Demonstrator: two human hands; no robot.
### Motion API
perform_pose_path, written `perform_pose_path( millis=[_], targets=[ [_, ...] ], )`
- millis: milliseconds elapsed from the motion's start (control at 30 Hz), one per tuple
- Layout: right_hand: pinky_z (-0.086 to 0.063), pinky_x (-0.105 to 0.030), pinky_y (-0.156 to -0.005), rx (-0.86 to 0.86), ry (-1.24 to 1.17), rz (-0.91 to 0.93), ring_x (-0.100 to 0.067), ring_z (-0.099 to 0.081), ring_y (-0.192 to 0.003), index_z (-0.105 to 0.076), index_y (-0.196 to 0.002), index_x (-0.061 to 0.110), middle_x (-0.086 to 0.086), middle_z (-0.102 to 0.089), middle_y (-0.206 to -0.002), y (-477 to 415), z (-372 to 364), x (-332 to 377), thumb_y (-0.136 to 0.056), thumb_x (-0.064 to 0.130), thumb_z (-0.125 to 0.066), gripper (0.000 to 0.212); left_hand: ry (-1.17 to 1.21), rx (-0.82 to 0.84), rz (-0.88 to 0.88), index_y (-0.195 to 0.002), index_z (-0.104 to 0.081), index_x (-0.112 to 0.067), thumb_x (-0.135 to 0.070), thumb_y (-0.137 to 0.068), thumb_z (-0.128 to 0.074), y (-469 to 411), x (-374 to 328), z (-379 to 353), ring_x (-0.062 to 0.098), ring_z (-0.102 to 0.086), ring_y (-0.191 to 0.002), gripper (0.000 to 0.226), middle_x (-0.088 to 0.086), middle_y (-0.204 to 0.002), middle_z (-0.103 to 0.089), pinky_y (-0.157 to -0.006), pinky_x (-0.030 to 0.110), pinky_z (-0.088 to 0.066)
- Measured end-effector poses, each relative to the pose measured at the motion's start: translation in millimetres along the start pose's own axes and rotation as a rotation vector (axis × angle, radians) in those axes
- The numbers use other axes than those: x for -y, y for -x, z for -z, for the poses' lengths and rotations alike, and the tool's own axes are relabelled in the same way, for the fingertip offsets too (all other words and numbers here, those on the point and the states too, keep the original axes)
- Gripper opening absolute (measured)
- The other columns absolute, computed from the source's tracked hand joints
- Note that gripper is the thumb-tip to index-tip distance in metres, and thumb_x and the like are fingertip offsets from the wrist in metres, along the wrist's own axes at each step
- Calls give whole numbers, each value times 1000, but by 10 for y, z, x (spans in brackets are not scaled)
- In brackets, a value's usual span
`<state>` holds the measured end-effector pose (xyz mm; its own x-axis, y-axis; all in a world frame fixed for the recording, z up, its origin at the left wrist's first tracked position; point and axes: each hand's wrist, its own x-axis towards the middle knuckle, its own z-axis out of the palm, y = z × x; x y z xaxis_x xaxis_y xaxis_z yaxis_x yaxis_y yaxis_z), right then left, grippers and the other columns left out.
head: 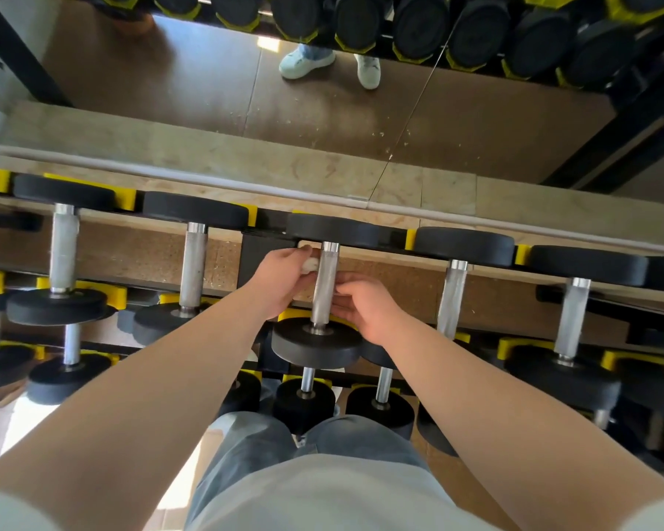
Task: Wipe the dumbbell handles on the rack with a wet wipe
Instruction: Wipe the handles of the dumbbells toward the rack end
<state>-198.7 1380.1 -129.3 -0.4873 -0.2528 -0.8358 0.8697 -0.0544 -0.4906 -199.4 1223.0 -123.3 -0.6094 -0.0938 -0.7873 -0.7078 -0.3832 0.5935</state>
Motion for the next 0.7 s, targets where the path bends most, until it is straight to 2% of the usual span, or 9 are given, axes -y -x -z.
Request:
perform_pose_path(
  millis=[33, 100, 200, 300, 367, 433, 567, 633, 700],
  targets=[
    [-60, -38, -83, 2, -7, -7, -30, -72, -97, -63, -122, 5, -18, -72, -107, 6, 1, -10, -101, -4, -44, 30, 25, 19, 13, -111, -67, -3, -12, -106, -53, 10, -2, 18, 22, -68, -105, 18, 16, -118, -69, -91, 31, -59],
    [-60, -41, -88, 9, 29, -21, -30, -72, -99, -64, -119, 8, -16, -73, -106, 17, 3, -31, -102, -4, -43, 29, -137, 89, 4, -119, -68, -5, -6, -105, -51, 41, 36, 83, 20, -69, -106, 22, 14, -125, -69, -89, 29, -59],
    [-58, -45, -97, -4, 156, -64, -30, -72, -107, -63, -122, 8, -16, -74, -112, 18, 4, -78, -103, -1, -43, 29, -591, 141, -44, -131, -66, -11, -4, -102, -54, 102, 80, 180, 13, -67, -104, 31, 3, -133, -65, -84, 22, -56],
    [-58, -41, -98, -18, 224, -83, -28, -72, -106, -64, -110, 14, -13, -74, -109, 24, -4, -104, -104, 1, -44, 24, -1287, 224, -36, -136, -64, -14, -16, -99, -63, 105, 74, 237, 22, -62, -117, 37, 4, -135, -64, -101, 34, -51],
    [-60, -38, -94, -28, 270, -87, -26, -71, -106, -64, -108, 18, -12, -74, -111, 31, -9, -83, -103, 1, -46, 25, -1436, 272, -8, -132, -68, -18, -18, -96, -67, 93, 112, 243, 23, -62, -116, 37, 5, -130, -67, -103, 36, -51],
    [-61, -35, -87, -45, 295, -104, -26, -71, -106, -65, -106, 19, -13, -73, -113, 26, -3, -63, -102, 0, -47, 26, -1244, 217, 22, -125, -72, -16, -13, -91, -71, 58, 137, 248, 21, -65, -104, 35, 5, -120, -71, -97, 36, -53],
    [-60, -34, -80, -70, 269, -114, -25, -73, -104, -65, -114, 15, -12, -75, -111, 34, 23, -2, -103, 2, -45, 26, -516, 33, 37, -119, -71, -5, 0, -93, -66, -20, 87, 165, 20, -59, -76, 26, 17, -95, -71, -74, 36, -54],
    [-59, -36, -83, -93, 203, -77, -25, -73, -103, -66, -111, 15, -12, -74, -111, 33, 40, 39, -103, 2, -42, 28, -310, -20, -40, -118, -70, -3, 4, -97, -59, -96, 39, 75, 15, -52, -66, 25, 11, -91, -71, -62, 27, -47],
    [-58, -36, -83, -121, 142, -7, -27, -71, -101, -67, -111, 12, -14, -73, -111, 29, 72, 64, -103, 1, -41, 29, -202, -44, -82, -112, -72, -7, 5, -100, -52, -144, -21, -17, 12, -52, -66, 26, 6, -97, -71, -62, 23, -45]
  ],
)
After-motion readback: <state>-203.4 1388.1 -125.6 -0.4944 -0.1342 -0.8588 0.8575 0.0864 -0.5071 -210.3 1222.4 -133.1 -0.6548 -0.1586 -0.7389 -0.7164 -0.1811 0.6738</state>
